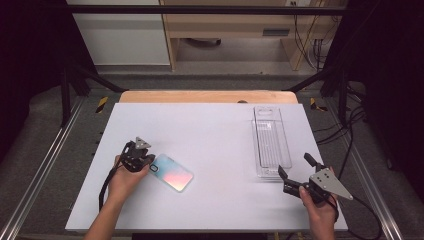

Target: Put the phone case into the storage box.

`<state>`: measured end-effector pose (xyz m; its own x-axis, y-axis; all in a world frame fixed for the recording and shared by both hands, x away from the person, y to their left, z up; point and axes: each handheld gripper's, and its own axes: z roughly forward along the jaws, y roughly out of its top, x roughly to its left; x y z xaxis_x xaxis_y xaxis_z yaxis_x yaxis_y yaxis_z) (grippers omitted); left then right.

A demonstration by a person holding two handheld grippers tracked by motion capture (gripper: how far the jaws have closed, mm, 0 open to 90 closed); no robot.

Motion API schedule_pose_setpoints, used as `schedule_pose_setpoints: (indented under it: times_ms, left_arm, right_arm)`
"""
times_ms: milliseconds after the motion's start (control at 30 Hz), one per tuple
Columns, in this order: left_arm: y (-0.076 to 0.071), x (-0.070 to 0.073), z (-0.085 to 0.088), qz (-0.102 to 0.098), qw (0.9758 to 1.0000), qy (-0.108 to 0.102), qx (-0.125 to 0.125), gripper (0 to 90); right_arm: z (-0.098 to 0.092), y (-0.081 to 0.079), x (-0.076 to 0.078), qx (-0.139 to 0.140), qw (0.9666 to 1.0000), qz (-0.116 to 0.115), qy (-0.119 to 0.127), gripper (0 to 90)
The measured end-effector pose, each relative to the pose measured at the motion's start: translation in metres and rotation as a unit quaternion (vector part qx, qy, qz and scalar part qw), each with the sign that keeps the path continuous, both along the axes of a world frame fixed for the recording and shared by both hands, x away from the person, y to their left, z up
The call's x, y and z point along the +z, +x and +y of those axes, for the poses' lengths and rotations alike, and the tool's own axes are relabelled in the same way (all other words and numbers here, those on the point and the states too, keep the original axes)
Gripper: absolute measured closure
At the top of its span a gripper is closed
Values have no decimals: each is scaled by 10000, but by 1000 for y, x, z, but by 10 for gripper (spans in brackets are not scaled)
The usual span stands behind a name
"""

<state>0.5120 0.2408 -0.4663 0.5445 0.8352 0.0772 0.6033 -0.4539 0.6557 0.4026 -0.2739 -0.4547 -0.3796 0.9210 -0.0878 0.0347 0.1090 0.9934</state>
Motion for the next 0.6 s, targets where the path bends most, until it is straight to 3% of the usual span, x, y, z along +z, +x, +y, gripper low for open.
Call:
schedule_pose_setpoints:
  times_ms: [167, 300, 600]
  left_arm:
    - [-10, 3, -11, -46, 9998, -156, -125, 900]
    - [-13, 4, -19, -96, 9997, -30, -235, 900]
    - [-1, -1, -4, 7, 9999, 153, 51, 900]
  right_arm:
    - [0, 0, 0, 16, 10000, 9, 14, 55]
    - [0, 0, 0, 17, 10000, 7, 18, 55]
    - [-3, -1, 2, -26, 9999, -14, 130, 55]
